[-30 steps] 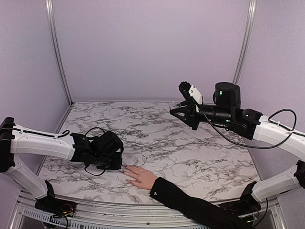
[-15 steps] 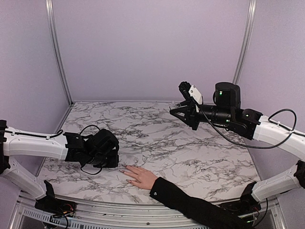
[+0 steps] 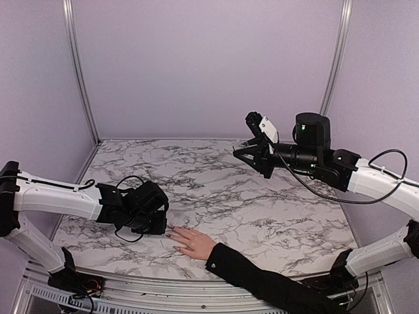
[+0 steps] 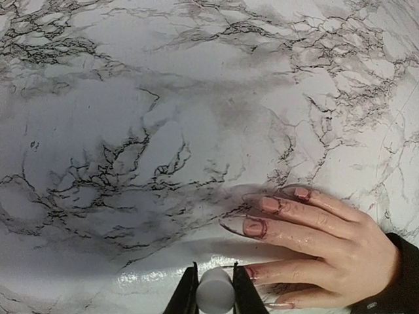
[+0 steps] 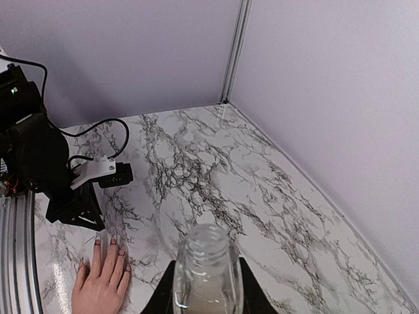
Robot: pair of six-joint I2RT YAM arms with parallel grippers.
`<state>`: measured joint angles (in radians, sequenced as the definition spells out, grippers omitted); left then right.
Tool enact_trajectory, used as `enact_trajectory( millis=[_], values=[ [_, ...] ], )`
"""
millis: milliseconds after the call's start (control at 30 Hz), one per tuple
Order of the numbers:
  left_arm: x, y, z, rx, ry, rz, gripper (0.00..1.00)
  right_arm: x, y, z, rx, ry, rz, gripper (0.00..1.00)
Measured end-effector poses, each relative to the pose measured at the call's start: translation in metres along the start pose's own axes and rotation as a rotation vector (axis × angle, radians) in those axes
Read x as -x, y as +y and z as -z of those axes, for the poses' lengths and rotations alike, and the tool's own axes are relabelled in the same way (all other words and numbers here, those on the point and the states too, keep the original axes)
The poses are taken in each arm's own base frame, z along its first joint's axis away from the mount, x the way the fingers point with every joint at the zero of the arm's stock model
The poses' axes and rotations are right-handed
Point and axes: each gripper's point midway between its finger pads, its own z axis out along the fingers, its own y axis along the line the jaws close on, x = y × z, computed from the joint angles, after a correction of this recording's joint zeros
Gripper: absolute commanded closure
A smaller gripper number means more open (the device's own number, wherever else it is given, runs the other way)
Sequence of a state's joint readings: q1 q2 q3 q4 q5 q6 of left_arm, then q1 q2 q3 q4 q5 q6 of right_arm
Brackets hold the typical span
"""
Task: Paint the nails
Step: Paint the nail polish on the nail.
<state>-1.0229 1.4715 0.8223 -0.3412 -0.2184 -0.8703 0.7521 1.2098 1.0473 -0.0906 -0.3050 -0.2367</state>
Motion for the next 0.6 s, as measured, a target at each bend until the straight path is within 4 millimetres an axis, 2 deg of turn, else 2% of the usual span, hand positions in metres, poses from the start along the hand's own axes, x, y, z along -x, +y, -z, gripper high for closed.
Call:
enact_trajectory(
  millis=[200,433,600],
  values=[
    [0.003,0.001,0.001,0.008,-0.016,0.013,1.00,0.000,0.000,0.000,0.000,0.000,0.000,1.00],
    [0.018,-0.009,0.022,-0.067,-0.084,0.027,1.00,0.000,0.000,0.000,0.000,0.000,0.000,1.00],
    [0.018,-0.016,0.019,-0.095,-0.079,0.004,1.00,0.000,0.000,0.000,0.000,0.000,0.000,1.00]
  ],
)
